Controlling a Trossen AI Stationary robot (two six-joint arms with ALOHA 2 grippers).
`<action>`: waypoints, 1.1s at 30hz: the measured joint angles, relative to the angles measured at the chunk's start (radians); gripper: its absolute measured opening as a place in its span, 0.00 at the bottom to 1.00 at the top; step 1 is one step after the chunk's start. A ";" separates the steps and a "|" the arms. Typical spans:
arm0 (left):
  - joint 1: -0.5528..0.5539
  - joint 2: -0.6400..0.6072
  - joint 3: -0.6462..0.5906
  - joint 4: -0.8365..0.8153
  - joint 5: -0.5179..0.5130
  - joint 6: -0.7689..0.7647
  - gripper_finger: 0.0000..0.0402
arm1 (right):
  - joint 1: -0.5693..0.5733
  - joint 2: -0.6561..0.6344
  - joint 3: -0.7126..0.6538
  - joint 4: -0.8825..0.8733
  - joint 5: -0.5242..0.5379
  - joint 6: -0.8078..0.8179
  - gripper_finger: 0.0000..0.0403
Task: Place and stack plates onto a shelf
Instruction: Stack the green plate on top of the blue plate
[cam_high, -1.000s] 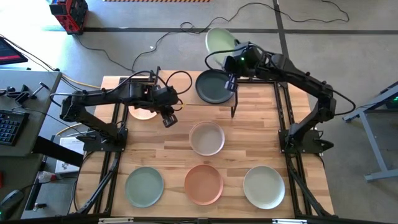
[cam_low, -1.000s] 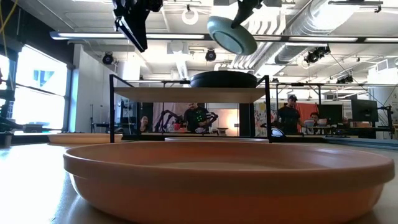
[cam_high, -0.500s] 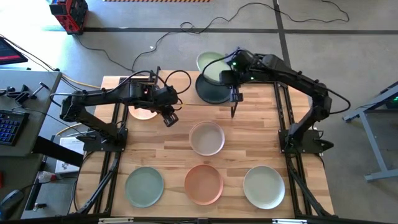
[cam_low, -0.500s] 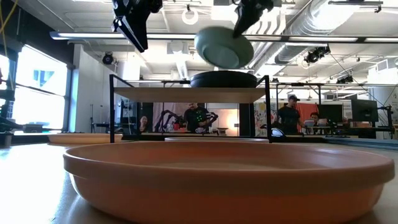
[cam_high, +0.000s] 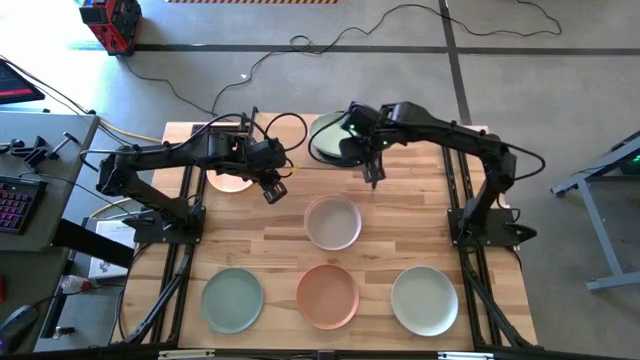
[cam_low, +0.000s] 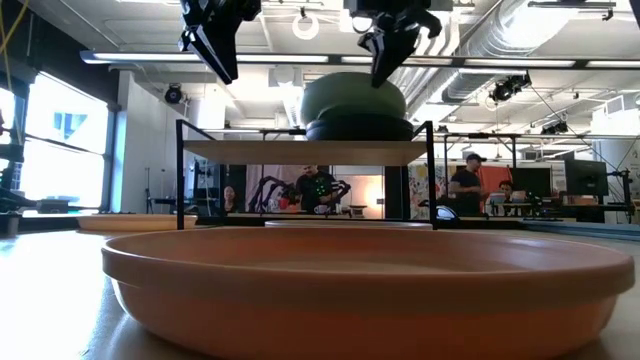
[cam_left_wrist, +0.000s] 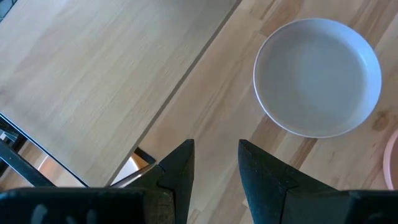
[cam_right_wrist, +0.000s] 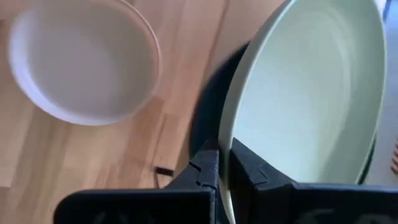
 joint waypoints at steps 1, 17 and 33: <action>0.000 0.000 0.000 0.000 0.000 0.000 0.28 | 0.002 0.004 0.000 -0.003 0.021 0.009 0.00; 0.000 0.000 0.000 0.000 0.000 0.000 0.28 | 0.002 0.033 0.000 -0.023 0.047 0.016 0.00; 0.000 0.000 0.000 0.001 0.000 0.001 0.28 | 0.002 0.033 0.000 -0.035 0.090 0.015 0.00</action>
